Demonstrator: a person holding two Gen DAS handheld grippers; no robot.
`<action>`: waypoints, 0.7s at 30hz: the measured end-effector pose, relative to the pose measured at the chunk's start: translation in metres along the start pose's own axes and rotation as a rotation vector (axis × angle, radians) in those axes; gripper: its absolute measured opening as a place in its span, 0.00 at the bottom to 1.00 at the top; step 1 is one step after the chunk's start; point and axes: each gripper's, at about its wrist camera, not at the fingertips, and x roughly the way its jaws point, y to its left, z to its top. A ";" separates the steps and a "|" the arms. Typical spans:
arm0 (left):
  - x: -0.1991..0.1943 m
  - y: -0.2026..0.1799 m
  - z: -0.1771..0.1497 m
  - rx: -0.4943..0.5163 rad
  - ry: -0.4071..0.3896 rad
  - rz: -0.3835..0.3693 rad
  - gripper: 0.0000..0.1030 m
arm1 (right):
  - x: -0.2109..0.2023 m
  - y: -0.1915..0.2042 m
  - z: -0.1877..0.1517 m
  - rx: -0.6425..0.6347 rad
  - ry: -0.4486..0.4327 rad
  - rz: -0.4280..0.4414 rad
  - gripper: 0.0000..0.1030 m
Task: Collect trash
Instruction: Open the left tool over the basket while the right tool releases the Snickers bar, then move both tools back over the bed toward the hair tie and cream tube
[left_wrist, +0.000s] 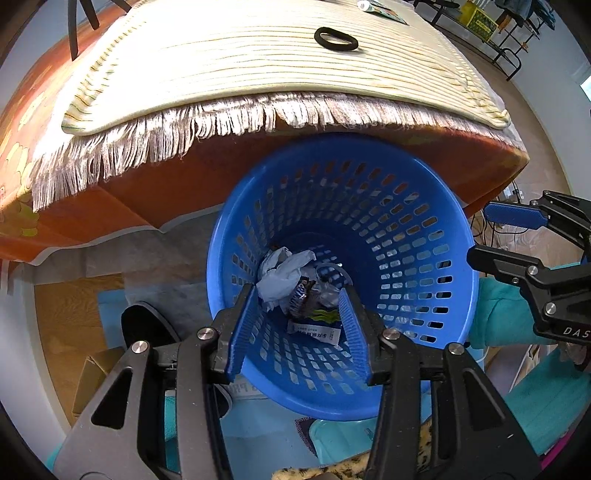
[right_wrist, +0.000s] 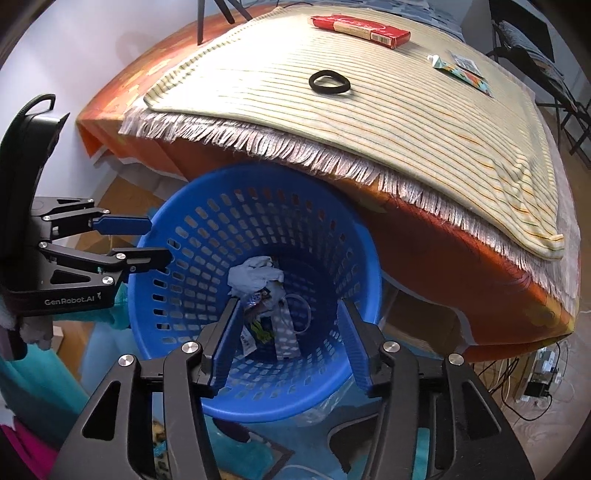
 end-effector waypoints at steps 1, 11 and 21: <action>0.000 -0.001 0.000 -0.001 0.000 0.000 0.45 | 0.000 -0.001 0.000 0.003 -0.001 -0.001 0.50; -0.018 0.002 0.021 -0.012 -0.043 -0.008 0.45 | -0.012 -0.012 0.012 0.049 -0.024 0.006 0.51; -0.044 -0.007 0.071 0.035 -0.119 0.008 0.45 | -0.041 -0.043 0.047 0.072 -0.140 0.002 0.51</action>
